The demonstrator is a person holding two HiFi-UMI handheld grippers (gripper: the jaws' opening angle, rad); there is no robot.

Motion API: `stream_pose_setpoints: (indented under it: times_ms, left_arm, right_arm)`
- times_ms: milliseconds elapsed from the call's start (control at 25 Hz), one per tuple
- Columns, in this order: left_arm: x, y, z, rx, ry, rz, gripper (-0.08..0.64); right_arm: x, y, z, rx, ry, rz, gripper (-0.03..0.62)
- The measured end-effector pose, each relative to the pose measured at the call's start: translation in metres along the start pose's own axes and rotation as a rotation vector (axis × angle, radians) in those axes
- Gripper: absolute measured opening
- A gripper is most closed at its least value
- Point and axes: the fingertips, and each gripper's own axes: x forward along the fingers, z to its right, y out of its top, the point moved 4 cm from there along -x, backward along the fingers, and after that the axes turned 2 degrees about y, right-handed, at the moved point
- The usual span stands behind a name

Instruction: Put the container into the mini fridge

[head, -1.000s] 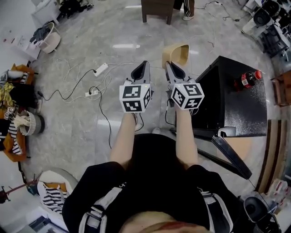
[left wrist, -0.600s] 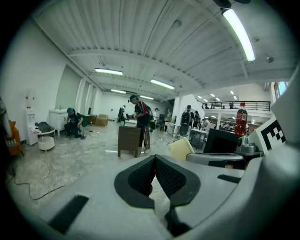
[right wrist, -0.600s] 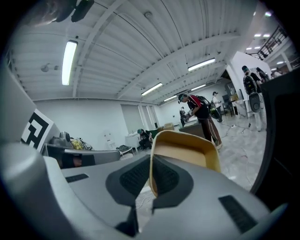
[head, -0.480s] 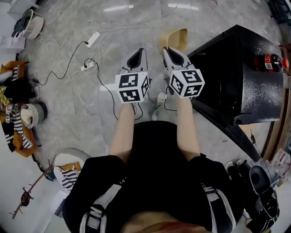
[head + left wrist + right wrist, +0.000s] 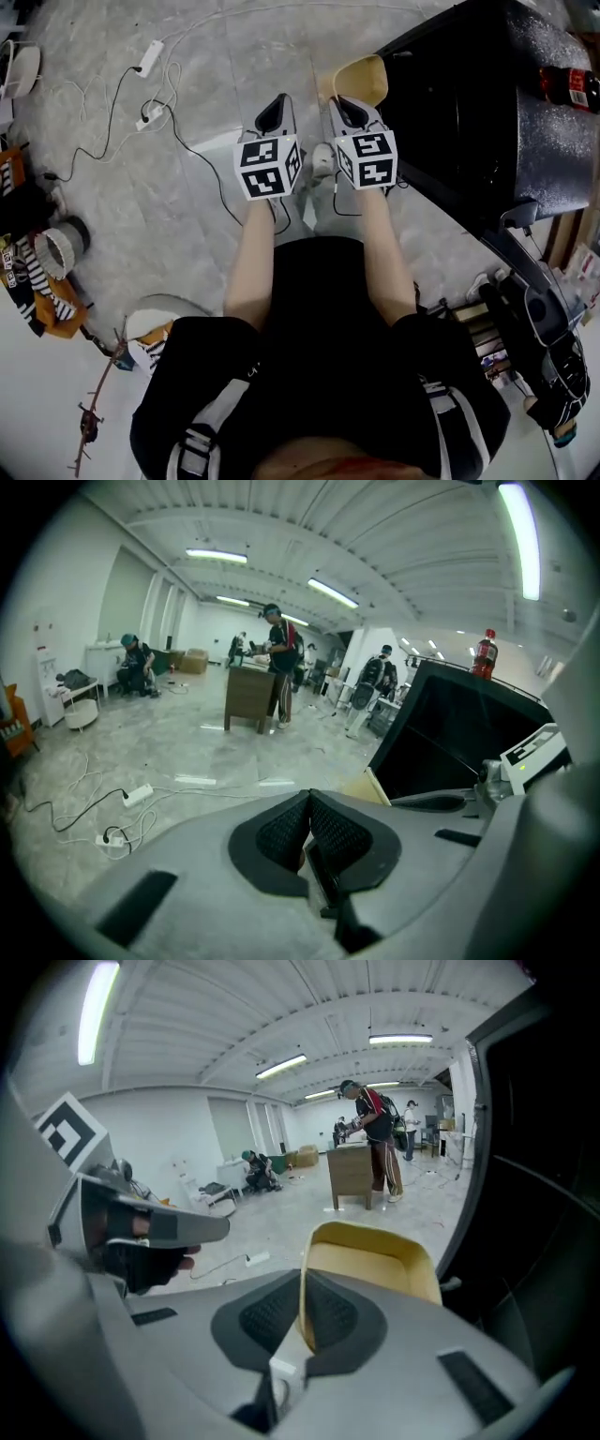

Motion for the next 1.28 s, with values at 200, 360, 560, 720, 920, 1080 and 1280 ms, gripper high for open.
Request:
stream_pose_setpoints:
  times_ms: [200, 360, 560, 720, 920, 1080, 1280]
  left_arm:
    - [0.021, -0.017, 0.031, 0.046, -0.082, -0.066, 0.005]
    - [0.036, -0.024, 0.065, 0.118, -0.169, -0.111, 0.005]
    - [0.050, -0.028, 0.103, 0.202, -0.254, -0.153, 0.005]
    - [0.064, -0.031, 0.126, 0.266, -0.313, -0.187, 0.005]
    - [0.084, -0.041, 0.147, 0.354, -0.377, -0.247, 0.006]
    - [0.099, -0.045, 0.149, 0.409, -0.402, -0.289, 0.005]
    - [0.090, -0.040, 0.144, 0.410, -0.402, -0.294, 0.006]
  right_arm:
    - [-0.012, -0.037, 0.038, 0.025, -0.124, -0.073, 0.018]
    - [-0.025, -0.055, 0.066, 0.096, -0.217, -0.071, 0.018]
    - [-0.042, -0.077, 0.100, 0.161, -0.325, -0.072, 0.018]
    - [-0.049, -0.087, 0.130, 0.182, -0.430, -0.102, 0.018]
    - [-0.041, -0.110, 0.170, 0.248, -0.582, -0.149, 0.018]
    - [-0.028, -0.130, 0.195, 0.322, -0.650, -0.170, 0.018]
    - [-0.032, -0.144, 0.208, 0.368, -0.731, -0.220, 0.020]
